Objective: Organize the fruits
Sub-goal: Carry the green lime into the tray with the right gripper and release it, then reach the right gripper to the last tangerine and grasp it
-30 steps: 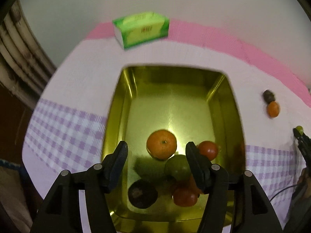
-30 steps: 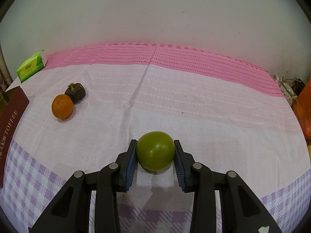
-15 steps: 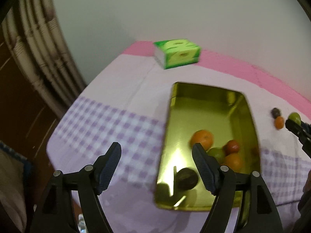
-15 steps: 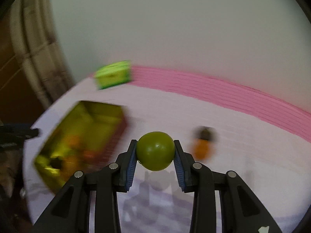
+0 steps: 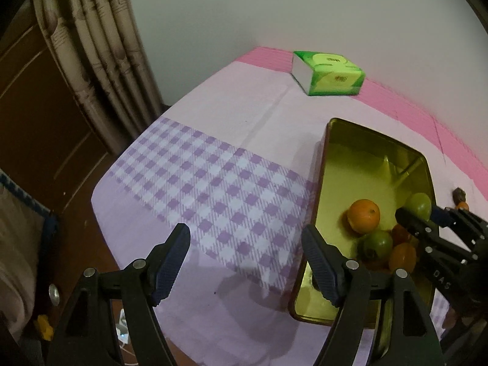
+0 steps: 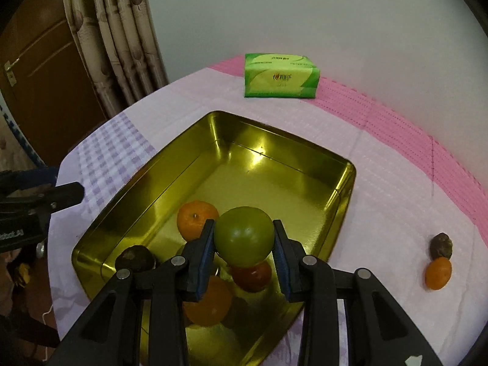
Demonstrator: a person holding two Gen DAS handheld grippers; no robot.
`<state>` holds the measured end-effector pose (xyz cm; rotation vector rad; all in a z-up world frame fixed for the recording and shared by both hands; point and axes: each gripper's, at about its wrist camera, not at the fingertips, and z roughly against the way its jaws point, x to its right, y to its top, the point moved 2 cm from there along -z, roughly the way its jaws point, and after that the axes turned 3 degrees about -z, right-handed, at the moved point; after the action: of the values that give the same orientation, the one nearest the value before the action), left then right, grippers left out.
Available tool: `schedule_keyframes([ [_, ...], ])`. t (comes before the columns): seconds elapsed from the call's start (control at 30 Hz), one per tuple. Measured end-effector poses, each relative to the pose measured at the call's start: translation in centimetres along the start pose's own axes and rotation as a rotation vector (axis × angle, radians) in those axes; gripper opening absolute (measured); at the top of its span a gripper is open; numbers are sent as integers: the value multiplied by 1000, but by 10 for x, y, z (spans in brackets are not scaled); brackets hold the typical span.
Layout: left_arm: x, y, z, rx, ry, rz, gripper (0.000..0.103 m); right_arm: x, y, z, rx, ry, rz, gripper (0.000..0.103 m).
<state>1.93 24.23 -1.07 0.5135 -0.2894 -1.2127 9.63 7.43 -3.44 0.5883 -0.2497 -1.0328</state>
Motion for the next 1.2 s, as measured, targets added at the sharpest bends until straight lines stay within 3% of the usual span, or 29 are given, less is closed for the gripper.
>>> schedule_keyframes([
  [0.43,10,0,3,14,-32,-38,76,-4,-5,-6,-22,-5,4,35],
  [0.57,11,0,1,6,-33,-39,76,-5,-4,-1,-2,-7,9,42],
  [0.77,13,0,-3,-5,-40,-41,76,3,-2,30,93,-3,-28,42],
  [0.93,12,-1,-6,-22,-37,-29,76,47,-10,65,167,-93,-105,46],
  [1.2,15,-3,-10,-38,-34,-33,76,164,-47,77,116,-276,-302,48],
])
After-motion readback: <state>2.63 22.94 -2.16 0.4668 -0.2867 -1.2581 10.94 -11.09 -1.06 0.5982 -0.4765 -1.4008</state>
